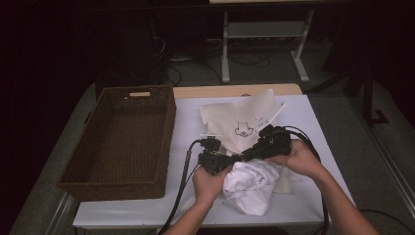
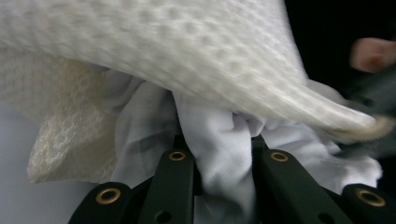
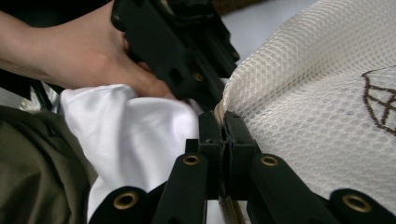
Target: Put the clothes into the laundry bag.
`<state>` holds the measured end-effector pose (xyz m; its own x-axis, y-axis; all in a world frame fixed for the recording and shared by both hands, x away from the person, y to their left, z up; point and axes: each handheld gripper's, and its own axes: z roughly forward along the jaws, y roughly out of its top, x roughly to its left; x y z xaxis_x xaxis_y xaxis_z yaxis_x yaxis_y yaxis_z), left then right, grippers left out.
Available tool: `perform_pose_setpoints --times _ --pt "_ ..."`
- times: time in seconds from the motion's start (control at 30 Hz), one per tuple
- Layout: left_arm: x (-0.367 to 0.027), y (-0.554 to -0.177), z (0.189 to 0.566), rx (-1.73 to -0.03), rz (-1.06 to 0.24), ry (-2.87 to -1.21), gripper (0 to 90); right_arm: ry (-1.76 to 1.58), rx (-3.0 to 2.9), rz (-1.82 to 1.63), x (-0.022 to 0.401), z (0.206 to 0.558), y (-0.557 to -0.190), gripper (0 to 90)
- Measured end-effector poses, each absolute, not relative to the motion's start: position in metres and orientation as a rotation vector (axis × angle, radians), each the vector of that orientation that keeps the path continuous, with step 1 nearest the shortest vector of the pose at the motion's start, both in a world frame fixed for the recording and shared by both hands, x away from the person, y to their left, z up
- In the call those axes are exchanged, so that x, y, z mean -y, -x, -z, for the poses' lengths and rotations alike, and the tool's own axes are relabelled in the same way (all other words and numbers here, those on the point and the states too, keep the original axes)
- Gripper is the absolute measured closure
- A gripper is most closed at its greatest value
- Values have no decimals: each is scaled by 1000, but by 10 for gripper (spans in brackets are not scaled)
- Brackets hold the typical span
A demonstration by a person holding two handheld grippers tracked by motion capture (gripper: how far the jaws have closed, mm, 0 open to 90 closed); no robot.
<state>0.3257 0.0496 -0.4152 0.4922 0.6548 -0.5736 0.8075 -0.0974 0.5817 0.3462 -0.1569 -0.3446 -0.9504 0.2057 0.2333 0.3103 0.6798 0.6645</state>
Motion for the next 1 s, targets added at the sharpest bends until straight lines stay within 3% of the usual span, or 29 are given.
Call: perform_pose_setpoints --times 0.13,0.33,0.43,0.6,0.73,0.8,0.93,1.0 --pt "-52 -330 417 -1222 225 -1849 736 505 2722 1093 166 362 -357 869" --pt "-78 -325 393 -1176 272 -1912 476 520 2712 1105 170 365 -361 868" --pt "-83 -323 380 -1137 407 -1937 356 525 2725 1092 168 363 -361 868" --pt "-73 -314 378 -1074 443 -2053 287 528 2733 1089 165 362 -362 867" --pt "-49 -309 405 -1079 480 -2152 268 527 2735 1074 161 363 -364 867" --pt "-36 -305 415 -1077 423 -2202 322 523 2737 1067 160 364 -364 867" --pt "-28 -305 424 -1061 257 -2190 723 521 2748 1056 161 364 -362 867" --pt "-36 -311 426 -1111 279 -2057 797 518 2752 1068 163 361 -361 867"
